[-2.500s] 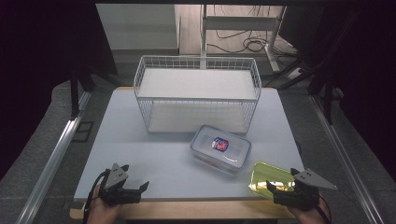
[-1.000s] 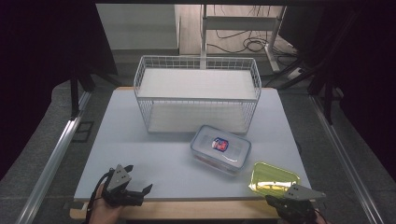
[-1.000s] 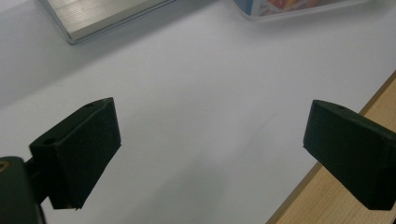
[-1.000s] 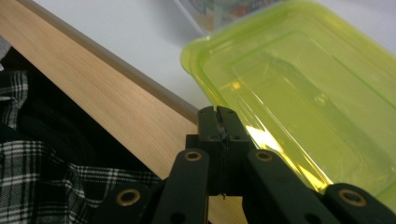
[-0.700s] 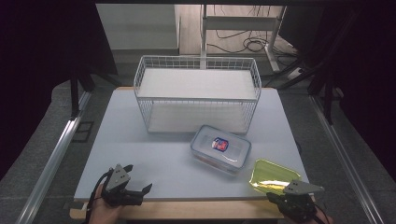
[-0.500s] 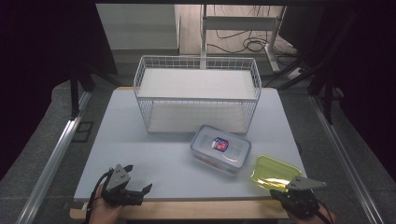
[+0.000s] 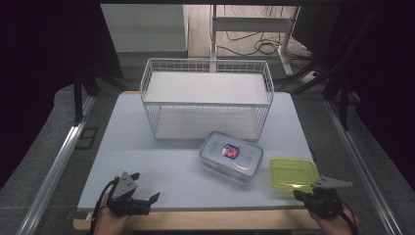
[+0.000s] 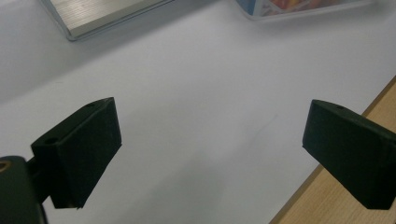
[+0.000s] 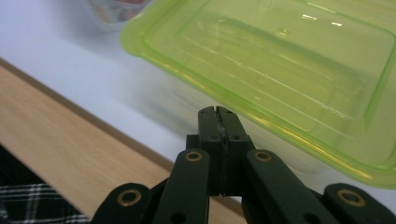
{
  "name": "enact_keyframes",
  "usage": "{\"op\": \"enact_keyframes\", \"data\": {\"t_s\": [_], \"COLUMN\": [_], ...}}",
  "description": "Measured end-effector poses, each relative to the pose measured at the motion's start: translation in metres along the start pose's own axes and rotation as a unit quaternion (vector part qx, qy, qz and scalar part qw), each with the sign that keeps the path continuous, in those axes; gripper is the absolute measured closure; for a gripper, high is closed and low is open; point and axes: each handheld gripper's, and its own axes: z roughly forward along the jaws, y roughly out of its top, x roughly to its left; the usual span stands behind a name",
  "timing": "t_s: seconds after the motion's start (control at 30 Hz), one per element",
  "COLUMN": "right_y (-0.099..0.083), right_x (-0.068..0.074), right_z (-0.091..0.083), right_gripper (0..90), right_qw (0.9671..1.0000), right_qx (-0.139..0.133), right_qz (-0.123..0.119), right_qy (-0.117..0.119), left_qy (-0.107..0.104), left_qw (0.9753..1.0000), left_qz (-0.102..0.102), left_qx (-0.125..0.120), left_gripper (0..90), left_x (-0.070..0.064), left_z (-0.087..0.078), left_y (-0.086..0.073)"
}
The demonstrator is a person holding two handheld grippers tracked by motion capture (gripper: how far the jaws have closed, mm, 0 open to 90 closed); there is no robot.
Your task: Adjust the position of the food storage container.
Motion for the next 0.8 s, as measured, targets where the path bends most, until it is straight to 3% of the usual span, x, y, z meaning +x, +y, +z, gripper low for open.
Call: {"op": "enact_keyframes", "data": {"t_s": [0.1,0.3,0.47,0.53,0.6,0.63,0.67,0.7,0.73,0.77,0.8], "right_y": [0.003,0.002,0.014,0.027,0.03,0.037,0.043,0.049,0.06,0.06,0.073], "right_x": [-0.006,0.001,0.014,0.02,0.021,0.022,0.023,0.024,0.024,0.024,0.024], "right_z": [0.004,0.0,-0.009,-0.007,-0.005,-0.002,0.001,0.005,0.012,0.012,0.022], "right_gripper": [89.1,88.9,87.6,87.2,87.2,87.2,86.5,86.1,86.9,86.9,87.8], "right_qw": [1.0,0.9999,0.9995,0.9991,0.999,0.999,0.999,0.9989,0.9988,0.9988,0.9989], "right_qx": [0.0,0.005,-0.023,-0.041,-0.042,-0.045,-0.044,-0.046,-0.048,-0.048,-0.047], "right_qz": [0.006,0.008,0.004,0.001,0.0,-0.001,0.0,-0.001,-0.007,-0.007,-0.006], "right_qy": [-0.001,0.012,0.019,0.015,0.011,0.008,0.007,0.004,-0.001,-0.001,-0.002], "left_qy": [-0.001,-0.003,-0.02,-0.027,-0.037,-0.037,-0.037,-0.043,-0.054,-0.054,-0.068], "left_qw": [1.0,0.9999,0.9994,0.999,0.9987,0.9989,0.9991,0.9989,0.9983,0.9983,0.9974], "left_qz": [-0.003,-0.012,-0.021,-0.034,-0.034,-0.026,-0.02,-0.016,-0.019,-0.019,-0.026], "left_qx": [0.001,0.004,0.017,-0.002,-0.007,-0.008,-0.006,-0.004,-0.003,-0.003,-0.002], "left_gripper": [4.6,4.9,4.5,8.0,17.6,17.6,25.2,33.1,50.2,61.5,68.9], "left_x": [0.0,0.001,0.004,0.01,0.012,0.014,0.016,0.019,0.023,0.023,0.026], "left_z": [0.0,0.001,0.008,0.015,0.019,0.024,0.029,0.034,0.048,0.048,0.064], "left_y": [0.0,0.0,0.012,0.026,0.033,0.038,0.044,0.05,0.063,0.063,0.076]}}
